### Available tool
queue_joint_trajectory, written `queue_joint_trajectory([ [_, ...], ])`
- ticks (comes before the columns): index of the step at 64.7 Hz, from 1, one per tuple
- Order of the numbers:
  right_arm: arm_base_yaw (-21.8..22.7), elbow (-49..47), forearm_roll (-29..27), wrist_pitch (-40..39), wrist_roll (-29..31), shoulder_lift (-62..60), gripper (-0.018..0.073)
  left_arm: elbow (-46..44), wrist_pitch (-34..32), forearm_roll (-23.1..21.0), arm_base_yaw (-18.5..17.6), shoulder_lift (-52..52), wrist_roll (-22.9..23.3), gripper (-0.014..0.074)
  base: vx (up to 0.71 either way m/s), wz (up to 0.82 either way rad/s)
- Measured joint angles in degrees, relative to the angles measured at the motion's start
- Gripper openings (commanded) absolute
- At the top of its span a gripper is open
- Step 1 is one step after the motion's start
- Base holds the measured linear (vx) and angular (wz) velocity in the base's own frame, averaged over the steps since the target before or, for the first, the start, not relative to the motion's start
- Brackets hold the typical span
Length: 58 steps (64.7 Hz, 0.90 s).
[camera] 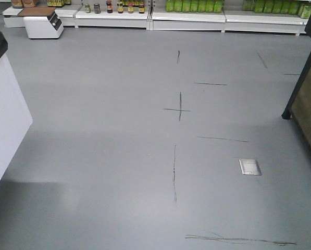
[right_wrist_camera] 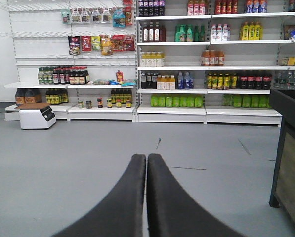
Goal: Pick three apples into basket with both arms
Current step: 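Drive the base forward across the floor toward the fruit tables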
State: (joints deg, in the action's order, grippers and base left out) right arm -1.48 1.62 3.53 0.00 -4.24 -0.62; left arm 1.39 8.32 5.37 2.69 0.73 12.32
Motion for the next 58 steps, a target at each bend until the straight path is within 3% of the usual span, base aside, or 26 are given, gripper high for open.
queue_joint_trajectory([
  [58, 0.0, 0.0, 0.0, 0.0, 0.0, 0.0, -0.0005, 0.0, 0.0, 0.0, 0.0, 0.0, 0.0, -0.0008, 0.1, 0.0],
])
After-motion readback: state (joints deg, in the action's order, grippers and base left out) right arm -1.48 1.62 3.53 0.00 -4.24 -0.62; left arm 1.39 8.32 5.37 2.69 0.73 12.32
